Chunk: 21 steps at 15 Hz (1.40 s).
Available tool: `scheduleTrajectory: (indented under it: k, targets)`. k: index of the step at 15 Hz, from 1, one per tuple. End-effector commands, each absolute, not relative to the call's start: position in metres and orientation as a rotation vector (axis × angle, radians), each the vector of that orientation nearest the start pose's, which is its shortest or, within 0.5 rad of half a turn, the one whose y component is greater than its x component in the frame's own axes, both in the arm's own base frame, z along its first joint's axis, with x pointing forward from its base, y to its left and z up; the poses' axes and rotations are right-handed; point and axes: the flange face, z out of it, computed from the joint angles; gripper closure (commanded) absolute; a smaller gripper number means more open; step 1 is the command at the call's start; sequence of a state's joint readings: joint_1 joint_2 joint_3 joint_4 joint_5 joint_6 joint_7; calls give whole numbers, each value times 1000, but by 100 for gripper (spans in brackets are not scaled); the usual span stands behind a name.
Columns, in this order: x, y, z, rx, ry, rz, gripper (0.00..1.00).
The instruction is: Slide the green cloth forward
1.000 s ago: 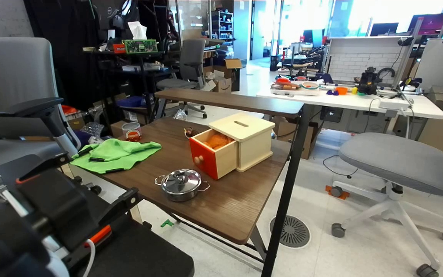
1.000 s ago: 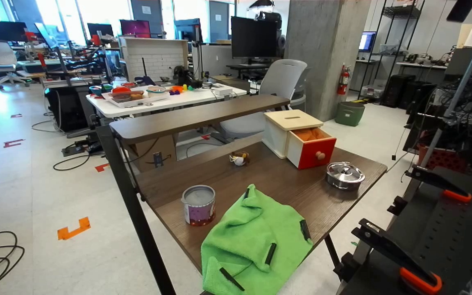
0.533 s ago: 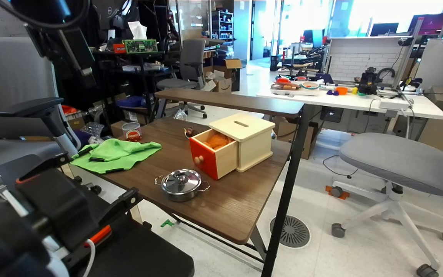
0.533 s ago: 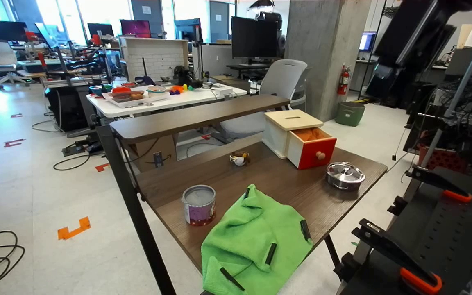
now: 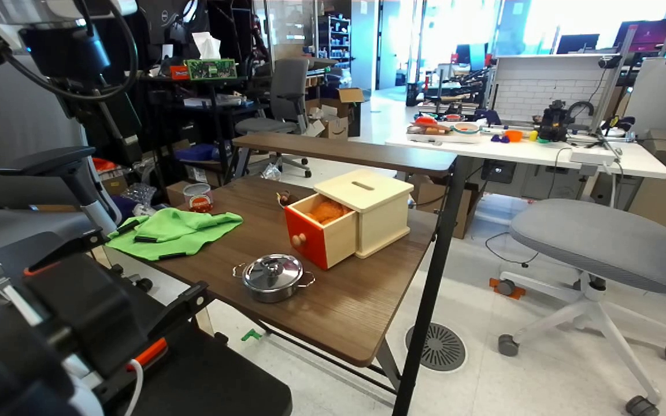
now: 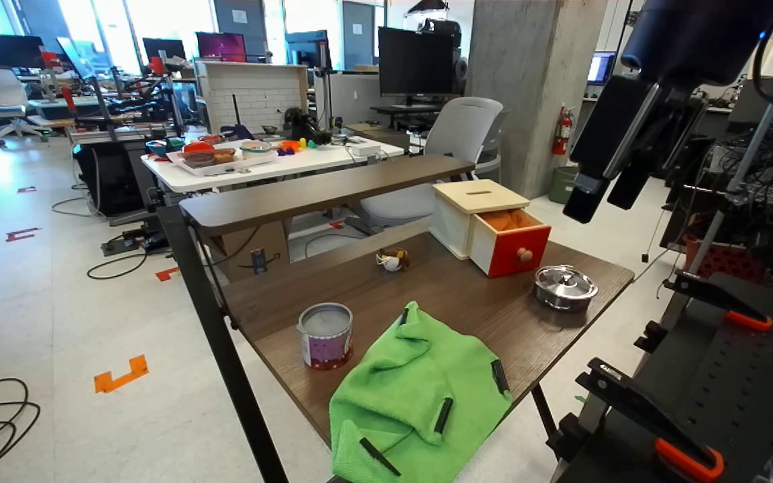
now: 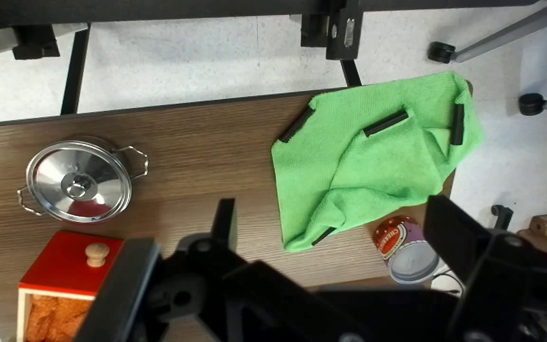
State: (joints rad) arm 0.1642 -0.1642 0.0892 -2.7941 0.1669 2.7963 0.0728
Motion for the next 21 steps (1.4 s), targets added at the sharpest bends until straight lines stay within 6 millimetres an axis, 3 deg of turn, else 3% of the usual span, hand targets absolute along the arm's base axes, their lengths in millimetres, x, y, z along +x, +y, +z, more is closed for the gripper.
scheduleTrajectory:
  k: [1, 4, 6, 13, 21]
  targets:
    - [383, 90, 273, -3051, -43, -236, 0]
    - [389, 98, 265, -3051, -30, -226, 0]
    - [397, 112, 248, -3056, -9, -186, 0]
    - [441, 166, 170, -3073, 136, -78, 0]
    - [498, 236, 103, -3076, 193, -253, 0]
